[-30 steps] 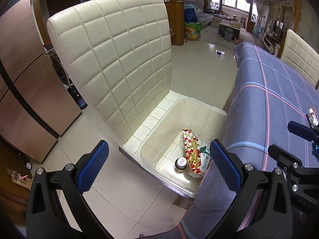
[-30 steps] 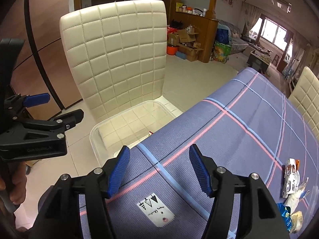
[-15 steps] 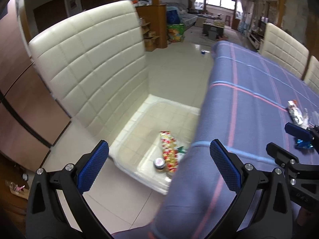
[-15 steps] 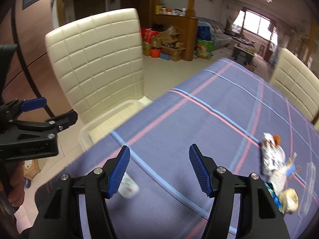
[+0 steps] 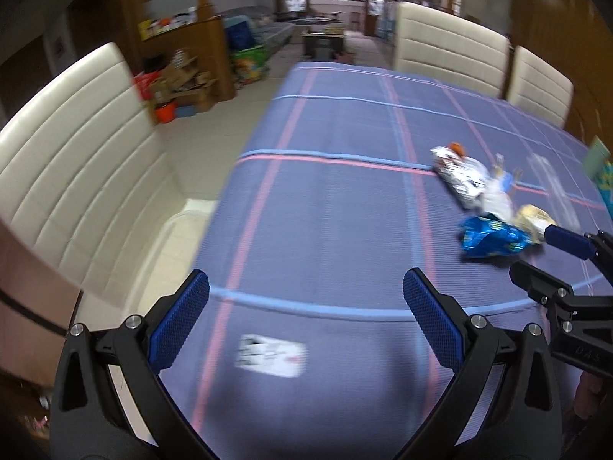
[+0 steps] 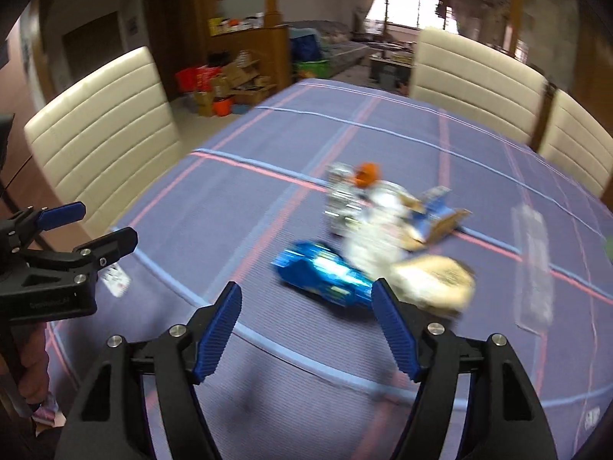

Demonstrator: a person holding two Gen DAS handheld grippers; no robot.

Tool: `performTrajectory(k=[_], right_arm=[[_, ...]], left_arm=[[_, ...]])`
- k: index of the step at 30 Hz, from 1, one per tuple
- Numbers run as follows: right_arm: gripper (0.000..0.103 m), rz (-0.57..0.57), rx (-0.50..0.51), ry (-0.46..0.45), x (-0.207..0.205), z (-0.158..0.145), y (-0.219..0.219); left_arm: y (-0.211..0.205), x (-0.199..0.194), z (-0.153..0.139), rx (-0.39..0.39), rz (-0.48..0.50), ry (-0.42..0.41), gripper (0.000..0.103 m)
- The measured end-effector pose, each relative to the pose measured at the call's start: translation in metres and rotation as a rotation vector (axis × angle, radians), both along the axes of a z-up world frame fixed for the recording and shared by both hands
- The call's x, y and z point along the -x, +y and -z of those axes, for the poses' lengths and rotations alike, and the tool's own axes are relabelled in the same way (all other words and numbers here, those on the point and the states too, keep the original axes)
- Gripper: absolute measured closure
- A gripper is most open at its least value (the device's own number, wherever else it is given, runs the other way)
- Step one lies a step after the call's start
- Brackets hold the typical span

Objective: Collect trash
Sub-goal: 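Move both tools back to the table and grasp the cream pouch with the right gripper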

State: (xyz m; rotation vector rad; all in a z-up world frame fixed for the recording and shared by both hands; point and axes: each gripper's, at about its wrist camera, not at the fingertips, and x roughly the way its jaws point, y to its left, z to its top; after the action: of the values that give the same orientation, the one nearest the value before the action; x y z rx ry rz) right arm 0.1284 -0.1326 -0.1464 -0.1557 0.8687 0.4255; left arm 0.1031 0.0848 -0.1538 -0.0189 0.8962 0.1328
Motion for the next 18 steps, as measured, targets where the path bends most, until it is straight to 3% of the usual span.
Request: performTrajectory(k=[9, 18], right_arm=[[0.032, 0.139, -0.008, 0.030, -0.006, 0.013, -0.075], [0.032, 0.151, 0.018, 0.042, -0.024, 0.027, -0.089]], left_arm=[[-0.079, -0.021, 0.008, -0.004, 0.170, 0.029, 0.003], [-0.132, -0.051, 0.023, -0.021, 0.273, 0.072, 0.003]])
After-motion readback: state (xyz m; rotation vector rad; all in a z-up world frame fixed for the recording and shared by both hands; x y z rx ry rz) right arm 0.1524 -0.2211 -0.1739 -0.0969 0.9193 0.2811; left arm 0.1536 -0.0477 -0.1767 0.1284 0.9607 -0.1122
